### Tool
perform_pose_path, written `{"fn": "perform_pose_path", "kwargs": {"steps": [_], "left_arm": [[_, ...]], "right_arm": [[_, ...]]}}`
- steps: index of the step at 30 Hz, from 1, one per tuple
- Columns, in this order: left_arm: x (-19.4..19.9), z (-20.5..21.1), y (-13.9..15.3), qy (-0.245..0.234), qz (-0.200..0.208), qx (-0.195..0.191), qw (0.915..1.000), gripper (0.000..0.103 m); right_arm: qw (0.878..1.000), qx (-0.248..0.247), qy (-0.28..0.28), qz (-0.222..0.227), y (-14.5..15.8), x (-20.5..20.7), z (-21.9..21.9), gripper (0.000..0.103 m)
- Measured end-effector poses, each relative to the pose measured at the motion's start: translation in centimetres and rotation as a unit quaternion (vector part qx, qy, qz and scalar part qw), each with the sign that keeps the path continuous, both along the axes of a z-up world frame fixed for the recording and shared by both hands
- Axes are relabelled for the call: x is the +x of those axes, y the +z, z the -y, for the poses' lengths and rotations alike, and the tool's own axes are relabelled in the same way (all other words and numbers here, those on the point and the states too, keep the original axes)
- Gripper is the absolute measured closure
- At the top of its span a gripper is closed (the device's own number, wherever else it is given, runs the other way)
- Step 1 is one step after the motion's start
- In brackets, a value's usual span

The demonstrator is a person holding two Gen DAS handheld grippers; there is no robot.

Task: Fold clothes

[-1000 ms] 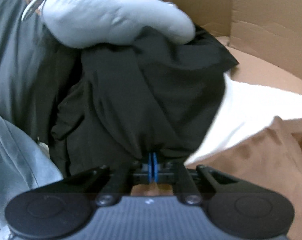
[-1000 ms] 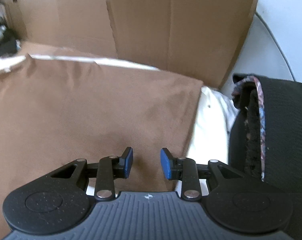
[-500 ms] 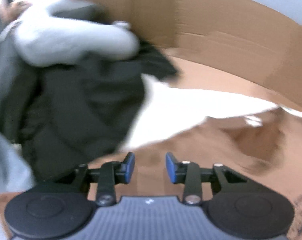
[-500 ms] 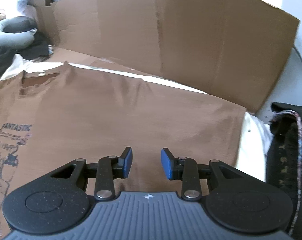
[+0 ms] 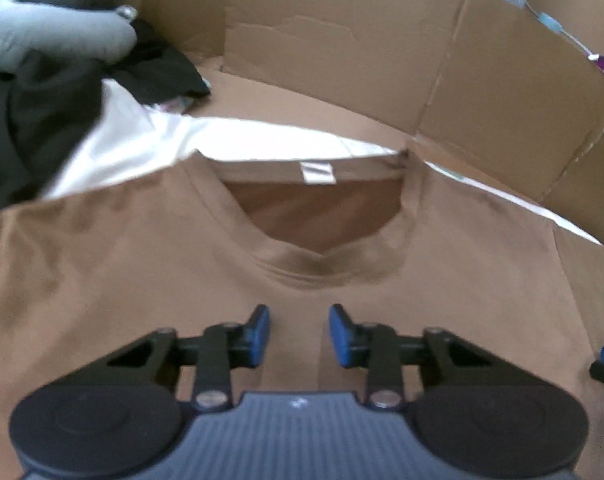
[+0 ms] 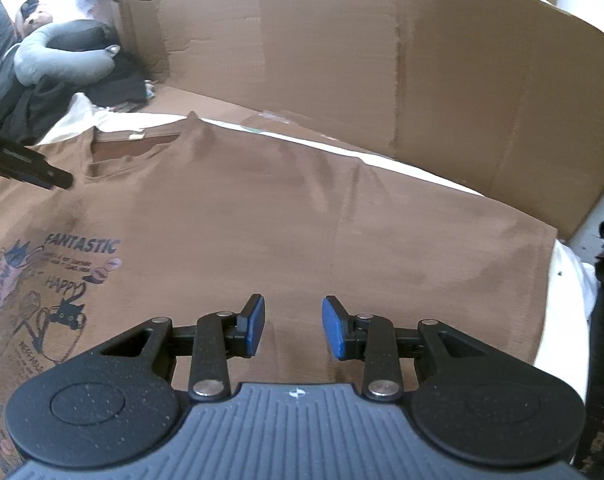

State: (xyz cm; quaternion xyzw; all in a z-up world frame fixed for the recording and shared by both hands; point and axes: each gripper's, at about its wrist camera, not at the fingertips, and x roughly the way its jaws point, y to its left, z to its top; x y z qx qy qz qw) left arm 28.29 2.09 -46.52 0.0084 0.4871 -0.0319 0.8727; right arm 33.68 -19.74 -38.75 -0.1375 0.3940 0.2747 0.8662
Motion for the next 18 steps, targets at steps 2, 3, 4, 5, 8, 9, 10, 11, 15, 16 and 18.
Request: {"fn": "perform_pose_path", "kwargs": {"steps": [2, 3, 4, 5, 8, 9, 10, 11, 15, 16, 18], "left_arm": [[-0.1, 0.5, -0.5, 0.002, 0.0, -0.016, 0.9999, 0.078], [0.2, 0.8, -0.9, -0.002, 0.003, -0.012, 0.9999, 0.082], [0.5, 1.0, -1.3, -0.007, 0.005, -0.007, 0.9999, 0.083], [0.7, 1.1, -1.6, -0.01, 0.008, -0.005, 0.9999, 0.084], [1.4, 0.9, -2.2, -0.006, 0.01, -0.003, 0.9999, 0.088], [1.6, 0.7, -2.3, -0.005, 0.012, -0.004, 0.9999, 0.089], [1.8, 0.5, -2.4, -0.004, 0.014, -0.005, 0.9999, 0.09], [1.9, 0.3, -2.4, -0.001, 0.016, -0.008, 0.9998, 0.091], [2.3, 0.2, -2.5, 0.006, 0.025, -0.006, 0.9996, 0.092], [2.4, 0.3, -2.5, 0.009, 0.029, -0.006, 0.9995, 0.092], [2.7, 0.3, -2.5, 0.01, 0.036, -0.004, 0.9993, 0.094]], "right_arm": [[1.0, 0.003, 0.013, -0.004, -0.2, -0.2, -0.8, 0.064], [1.0, 0.005, 0.02, -0.007, -0.2, -0.3, -1.2, 0.064], [1.0, 0.006, 0.028, -0.009, -0.3, -0.4, -1.8, 0.064], [0.999, 0.008, 0.035, -0.012, -0.4, -0.4, -2.3, 0.064], [0.998, 0.01, 0.06, -0.015, -0.7, -0.7, -4.0, 0.064], [0.997, 0.009, 0.07, -0.015, -0.8, -0.8, -4.7, 0.064], [0.997, 0.008, 0.079, -0.015, -1.0, -1.0, -5.3, 0.064], [0.996, 0.007, 0.088, -0.015, -1.1, -1.1, -5.9, 0.064], [0.992, 0.004, 0.125, -0.015, -1.7, -1.6, -8.4, 0.064], [0.991, 0.003, 0.132, -0.014, -1.8, -1.6, -9.0, 0.064], [0.99, 0.002, 0.139, -0.009, -1.9, -1.4, -10.1, 0.064]]}}
